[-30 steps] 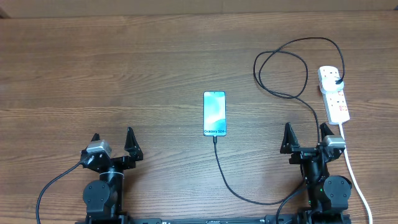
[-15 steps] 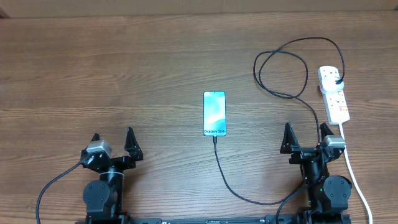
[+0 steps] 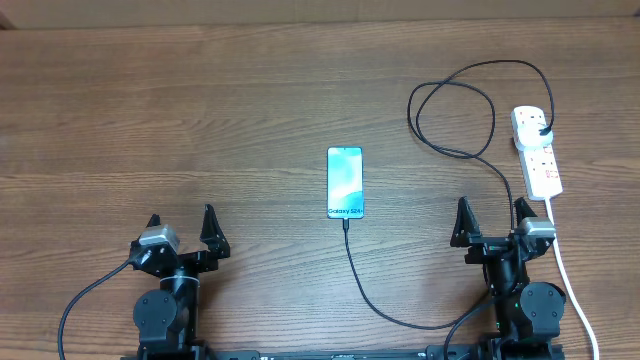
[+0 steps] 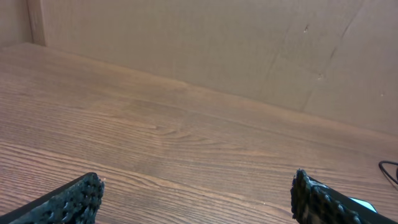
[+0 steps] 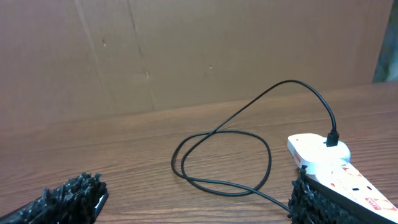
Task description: Plug charger to phone and switch on socket
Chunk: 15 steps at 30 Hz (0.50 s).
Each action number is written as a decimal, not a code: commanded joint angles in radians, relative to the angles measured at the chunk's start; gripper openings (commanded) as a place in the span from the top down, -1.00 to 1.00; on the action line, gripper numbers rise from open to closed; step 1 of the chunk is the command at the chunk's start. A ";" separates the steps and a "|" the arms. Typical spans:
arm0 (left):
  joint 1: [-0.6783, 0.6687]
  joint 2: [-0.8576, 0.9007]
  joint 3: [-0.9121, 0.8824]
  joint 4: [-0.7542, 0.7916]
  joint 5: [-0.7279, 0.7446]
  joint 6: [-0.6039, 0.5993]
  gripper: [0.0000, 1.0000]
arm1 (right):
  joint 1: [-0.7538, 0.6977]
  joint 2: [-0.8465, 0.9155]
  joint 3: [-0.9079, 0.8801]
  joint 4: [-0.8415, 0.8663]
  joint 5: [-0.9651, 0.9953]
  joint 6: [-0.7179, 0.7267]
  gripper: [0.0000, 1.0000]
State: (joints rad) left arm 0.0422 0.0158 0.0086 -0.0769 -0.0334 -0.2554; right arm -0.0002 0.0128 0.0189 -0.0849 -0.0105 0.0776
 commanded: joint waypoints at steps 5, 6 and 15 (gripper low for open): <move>0.010 -0.010 -0.004 0.002 0.008 0.016 -0.99 | -0.008 -0.010 -0.011 0.002 0.009 -0.008 -1.00; 0.010 -0.011 -0.004 0.002 0.008 0.016 -0.99 | -0.008 -0.010 -0.011 0.002 0.009 -0.008 -0.99; -0.056 -0.013 -0.004 0.005 -0.006 0.109 -0.99 | -0.008 -0.010 -0.011 0.002 0.009 -0.008 -1.00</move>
State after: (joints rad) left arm 0.0032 0.0158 0.0086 -0.0761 -0.0341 -0.2310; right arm -0.0002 0.0128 0.0189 -0.0856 -0.0101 0.0769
